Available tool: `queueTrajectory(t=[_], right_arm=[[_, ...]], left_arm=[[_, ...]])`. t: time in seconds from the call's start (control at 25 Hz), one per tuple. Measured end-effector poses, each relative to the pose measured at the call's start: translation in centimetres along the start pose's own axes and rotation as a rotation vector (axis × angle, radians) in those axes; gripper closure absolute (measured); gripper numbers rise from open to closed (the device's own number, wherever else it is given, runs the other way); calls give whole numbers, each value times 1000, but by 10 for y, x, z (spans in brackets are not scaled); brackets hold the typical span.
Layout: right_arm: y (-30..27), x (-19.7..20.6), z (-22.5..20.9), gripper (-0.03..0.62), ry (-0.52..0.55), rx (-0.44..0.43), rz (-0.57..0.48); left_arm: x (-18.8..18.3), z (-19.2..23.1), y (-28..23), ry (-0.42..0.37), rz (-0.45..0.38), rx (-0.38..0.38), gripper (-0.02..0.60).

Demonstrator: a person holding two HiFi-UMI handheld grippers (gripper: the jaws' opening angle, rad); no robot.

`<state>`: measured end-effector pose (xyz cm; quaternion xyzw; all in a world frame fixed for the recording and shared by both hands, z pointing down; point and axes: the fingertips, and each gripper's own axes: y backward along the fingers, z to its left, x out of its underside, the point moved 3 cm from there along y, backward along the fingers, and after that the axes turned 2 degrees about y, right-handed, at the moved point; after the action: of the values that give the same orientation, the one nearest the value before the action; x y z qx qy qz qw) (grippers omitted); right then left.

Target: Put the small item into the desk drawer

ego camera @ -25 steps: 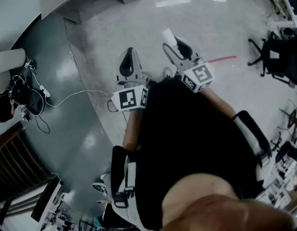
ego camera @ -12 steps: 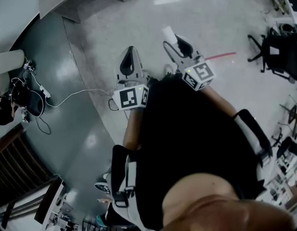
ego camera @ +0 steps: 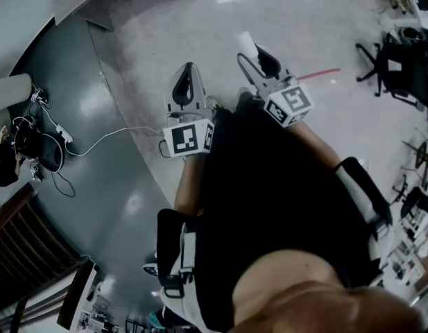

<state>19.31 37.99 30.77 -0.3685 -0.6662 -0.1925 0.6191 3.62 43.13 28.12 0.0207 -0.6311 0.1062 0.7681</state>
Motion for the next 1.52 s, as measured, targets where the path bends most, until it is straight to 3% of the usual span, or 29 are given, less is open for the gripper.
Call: queueTrajectory(t=[0.24,0.68,1.08,1.52], right_arm=[[-13,2,14,430,12,21,1],[-56,3,-6,430,1,28,4],[-127,-11,-62,430,-22,11,22],[-220,-40,-151,430,-26,-49,59]], left_arm=[[-10,12,1,47,-34,13,583],[1,38,-32,23,4,26,583],[-7,60,-119,40,37,29,583],[-29,85,-244,36,59,-37,583]])
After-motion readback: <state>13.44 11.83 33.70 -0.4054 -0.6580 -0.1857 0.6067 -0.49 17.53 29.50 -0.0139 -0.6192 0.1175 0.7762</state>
